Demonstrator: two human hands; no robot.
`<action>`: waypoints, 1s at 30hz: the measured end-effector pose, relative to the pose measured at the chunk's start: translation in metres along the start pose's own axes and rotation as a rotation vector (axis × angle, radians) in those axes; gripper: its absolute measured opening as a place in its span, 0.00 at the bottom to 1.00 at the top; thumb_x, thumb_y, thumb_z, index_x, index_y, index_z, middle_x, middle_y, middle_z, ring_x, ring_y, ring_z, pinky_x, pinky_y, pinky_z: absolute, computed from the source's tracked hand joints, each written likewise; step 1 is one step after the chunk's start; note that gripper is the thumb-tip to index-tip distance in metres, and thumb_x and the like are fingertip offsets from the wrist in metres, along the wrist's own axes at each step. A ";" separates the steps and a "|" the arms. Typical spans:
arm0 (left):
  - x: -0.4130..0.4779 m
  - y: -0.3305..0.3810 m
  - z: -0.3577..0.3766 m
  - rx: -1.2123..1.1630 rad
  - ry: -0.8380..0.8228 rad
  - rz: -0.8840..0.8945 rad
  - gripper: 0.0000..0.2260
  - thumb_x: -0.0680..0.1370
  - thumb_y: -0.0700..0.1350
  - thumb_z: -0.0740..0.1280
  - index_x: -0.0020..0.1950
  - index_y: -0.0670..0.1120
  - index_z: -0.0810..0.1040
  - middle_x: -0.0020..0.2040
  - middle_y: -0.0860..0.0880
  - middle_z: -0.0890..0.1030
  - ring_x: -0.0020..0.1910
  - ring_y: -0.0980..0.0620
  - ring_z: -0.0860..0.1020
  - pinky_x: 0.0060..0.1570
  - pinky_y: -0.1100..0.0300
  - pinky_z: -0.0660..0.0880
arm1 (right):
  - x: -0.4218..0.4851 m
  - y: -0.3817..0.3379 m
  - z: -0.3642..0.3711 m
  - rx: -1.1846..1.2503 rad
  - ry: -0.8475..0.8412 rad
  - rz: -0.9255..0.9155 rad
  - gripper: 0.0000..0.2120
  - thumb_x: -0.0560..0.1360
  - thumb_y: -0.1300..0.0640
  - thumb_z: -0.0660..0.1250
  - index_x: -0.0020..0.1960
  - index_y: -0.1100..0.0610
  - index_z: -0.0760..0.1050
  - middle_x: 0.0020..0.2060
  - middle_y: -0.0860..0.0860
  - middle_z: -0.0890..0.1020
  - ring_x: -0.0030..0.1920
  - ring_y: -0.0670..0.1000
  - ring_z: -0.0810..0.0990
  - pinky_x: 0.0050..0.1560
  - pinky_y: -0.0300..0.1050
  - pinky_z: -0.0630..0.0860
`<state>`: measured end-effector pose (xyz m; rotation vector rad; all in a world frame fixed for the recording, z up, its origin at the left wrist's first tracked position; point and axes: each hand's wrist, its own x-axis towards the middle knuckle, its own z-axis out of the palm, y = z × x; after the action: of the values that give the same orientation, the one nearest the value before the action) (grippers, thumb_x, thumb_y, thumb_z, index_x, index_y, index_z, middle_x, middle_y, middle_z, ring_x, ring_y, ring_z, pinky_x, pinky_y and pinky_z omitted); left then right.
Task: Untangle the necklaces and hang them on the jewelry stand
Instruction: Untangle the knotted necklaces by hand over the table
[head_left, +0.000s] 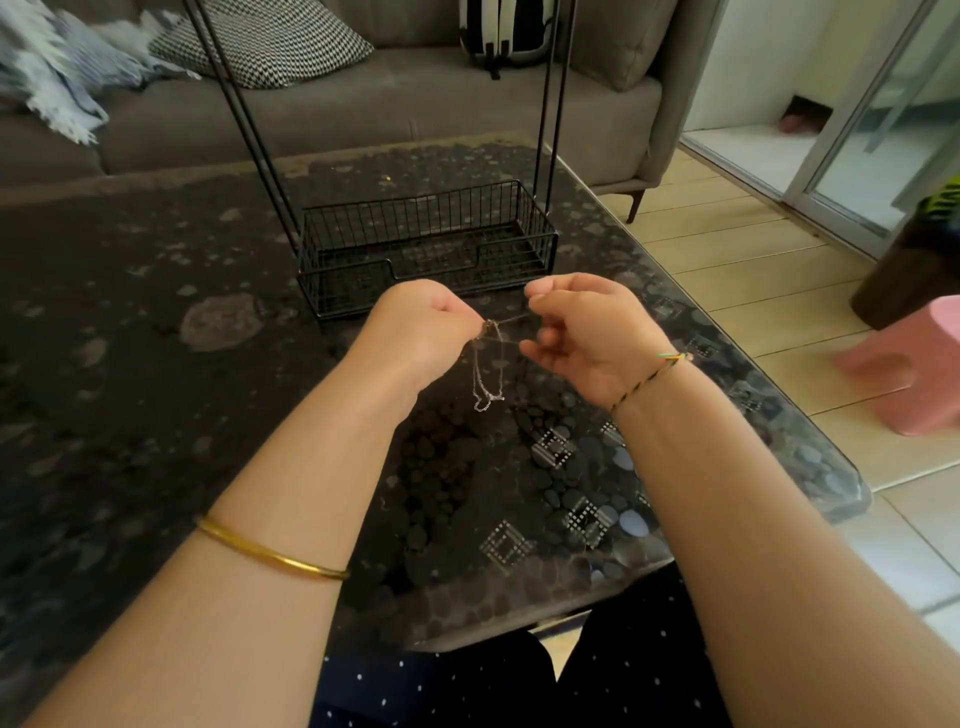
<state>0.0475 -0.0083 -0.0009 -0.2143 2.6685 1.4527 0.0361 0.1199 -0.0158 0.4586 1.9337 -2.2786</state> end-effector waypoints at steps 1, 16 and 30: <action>0.000 0.000 0.000 0.007 0.006 -0.006 0.06 0.78 0.42 0.64 0.45 0.48 0.80 0.45 0.52 0.79 0.46 0.54 0.77 0.50 0.55 0.77 | 0.001 0.001 0.000 -0.021 -0.005 -0.004 0.10 0.76 0.68 0.59 0.40 0.56 0.73 0.29 0.49 0.70 0.26 0.45 0.66 0.35 0.41 0.77; -0.002 0.006 -0.002 0.002 0.015 -0.043 0.07 0.78 0.44 0.64 0.44 0.45 0.80 0.36 0.46 0.77 0.36 0.50 0.75 0.37 0.61 0.70 | 0.001 0.004 0.007 -0.481 0.022 -0.216 0.14 0.66 0.61 0.70 0.42 0.74 0.75 0.32 0.55 0.69 0.34 0.52 0.65 0.38 0.47 0.66; -0.006 0.003 -0.004 0.082 0.001 0.038 0.08 0.79 0.43 0.63 0.45 0.43 0.80 0.50 0.39 0.81 0.43 0.44 0.78 0.51 0.47 0.78 | 0.001 0.002 0.004 -0.419 -0.017 -0.109 0.03 0.72 0.60 0.66 0.42 0.59 0.77 0.37 0.56 0.74 0.38 0.52 0.71 0.36 0.43 0.68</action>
<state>0.0529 -0.0095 0.0052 -0.1584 2.7403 1.3499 0.0349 0.1156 -0.0171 0.2876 2.3930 -1.8428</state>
